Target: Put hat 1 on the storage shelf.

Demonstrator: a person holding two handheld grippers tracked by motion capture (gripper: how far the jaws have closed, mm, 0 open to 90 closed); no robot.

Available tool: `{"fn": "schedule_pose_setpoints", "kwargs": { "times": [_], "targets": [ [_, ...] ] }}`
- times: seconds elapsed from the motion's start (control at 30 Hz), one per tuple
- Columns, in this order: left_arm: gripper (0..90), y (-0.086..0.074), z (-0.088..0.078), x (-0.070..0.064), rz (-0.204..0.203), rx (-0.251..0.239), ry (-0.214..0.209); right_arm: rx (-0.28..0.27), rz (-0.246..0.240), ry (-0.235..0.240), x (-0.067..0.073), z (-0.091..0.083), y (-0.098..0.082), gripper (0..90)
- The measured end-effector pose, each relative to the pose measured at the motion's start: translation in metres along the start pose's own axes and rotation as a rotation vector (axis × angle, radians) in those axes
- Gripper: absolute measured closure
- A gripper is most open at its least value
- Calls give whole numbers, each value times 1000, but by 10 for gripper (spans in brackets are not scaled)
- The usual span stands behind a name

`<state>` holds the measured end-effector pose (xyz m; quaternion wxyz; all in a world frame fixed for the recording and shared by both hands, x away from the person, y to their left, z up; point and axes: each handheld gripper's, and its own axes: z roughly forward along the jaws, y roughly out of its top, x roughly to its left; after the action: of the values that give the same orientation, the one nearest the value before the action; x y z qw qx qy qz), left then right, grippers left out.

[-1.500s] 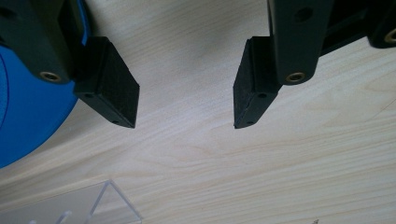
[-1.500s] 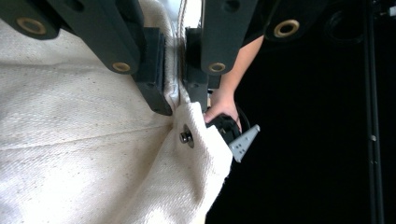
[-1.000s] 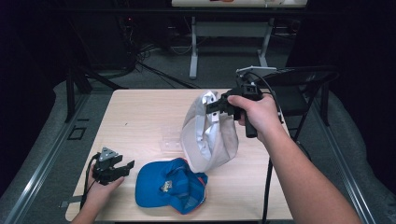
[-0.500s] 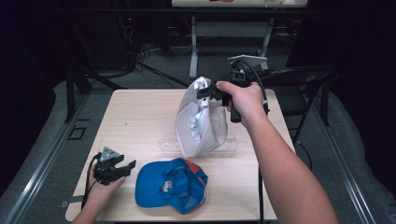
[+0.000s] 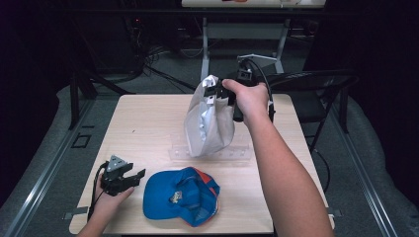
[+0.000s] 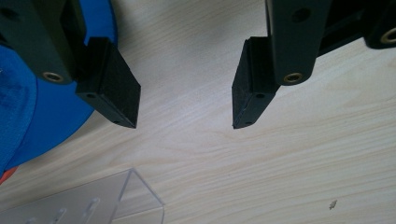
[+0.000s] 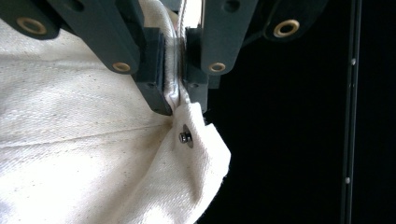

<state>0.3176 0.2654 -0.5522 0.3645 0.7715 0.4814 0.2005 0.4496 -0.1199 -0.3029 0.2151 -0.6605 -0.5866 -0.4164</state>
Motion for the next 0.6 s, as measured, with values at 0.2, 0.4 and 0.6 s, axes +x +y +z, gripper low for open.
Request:
{"fn": "schedule_pose_setpoints", "kwargs": {
  "times": [0.2,0.4,0.6],
  "targets": [
    [425,0,1,-2,5,3,-6,-57,21,-3,2,9,4,817],
    [424,1,3,-3,7,-5,-13,-72,35,-21,2,16,7,817],
    [424,2,1,-6,11,-19,-24,-93,44,-42,1,24,7,817]
  ]
}}
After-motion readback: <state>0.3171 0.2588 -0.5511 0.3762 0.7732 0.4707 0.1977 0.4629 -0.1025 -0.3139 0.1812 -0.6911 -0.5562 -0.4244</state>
